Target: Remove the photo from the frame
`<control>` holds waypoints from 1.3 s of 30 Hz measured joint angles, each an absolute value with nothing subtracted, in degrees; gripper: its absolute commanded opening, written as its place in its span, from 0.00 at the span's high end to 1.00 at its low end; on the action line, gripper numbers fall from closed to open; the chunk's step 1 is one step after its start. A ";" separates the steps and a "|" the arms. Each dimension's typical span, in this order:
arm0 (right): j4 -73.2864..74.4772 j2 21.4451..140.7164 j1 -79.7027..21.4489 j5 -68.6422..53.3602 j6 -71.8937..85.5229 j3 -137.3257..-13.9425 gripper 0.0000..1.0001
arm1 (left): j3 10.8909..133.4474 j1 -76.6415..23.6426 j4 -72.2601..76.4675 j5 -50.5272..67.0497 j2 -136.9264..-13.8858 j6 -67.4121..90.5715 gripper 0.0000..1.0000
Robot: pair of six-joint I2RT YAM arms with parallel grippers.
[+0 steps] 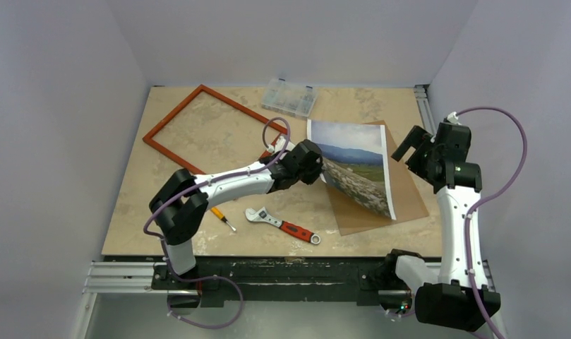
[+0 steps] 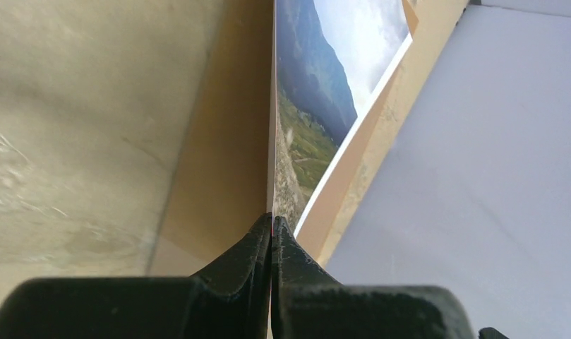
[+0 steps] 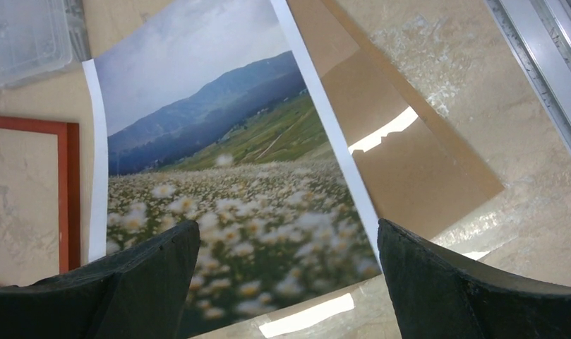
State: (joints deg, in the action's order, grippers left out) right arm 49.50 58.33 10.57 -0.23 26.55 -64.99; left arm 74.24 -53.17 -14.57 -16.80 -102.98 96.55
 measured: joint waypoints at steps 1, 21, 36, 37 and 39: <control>49.71 58.26 10.57 -0.49 26.30 -64.99 0.05 | 74.85 -53.82 -14.57 -17.02 -103.37 97.38 1.00; 53.28 53.91 10.57 -1.19 23.03 -64.88 0.05 | 80.12 -60.58 -15.49 -17.39 -112.79 104.47 1.00; 53.43 52.75 10.57 -1.19 22.87 -63.33 0.05 | 81.08 -63.02 -14.22 -13.02 -115.44 105.80 0.24; 53.43 52.75 10.57 -1.19 22.87 -63.33 0.05 | 81.08 -63.00 -14.28 -12.82 -115.42 105.54 0.09; 53.47 52.73 10.57 -1.17 22.85 -63.33 0.04 | 81.01 -63.00 -14.50 -12.34 -115.35 104.97 0.00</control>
State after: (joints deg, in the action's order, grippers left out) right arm 53.47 52.73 10.57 -1.17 22.85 -63.33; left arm 81.01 -63.00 -14.50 -12.34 -115.35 104.97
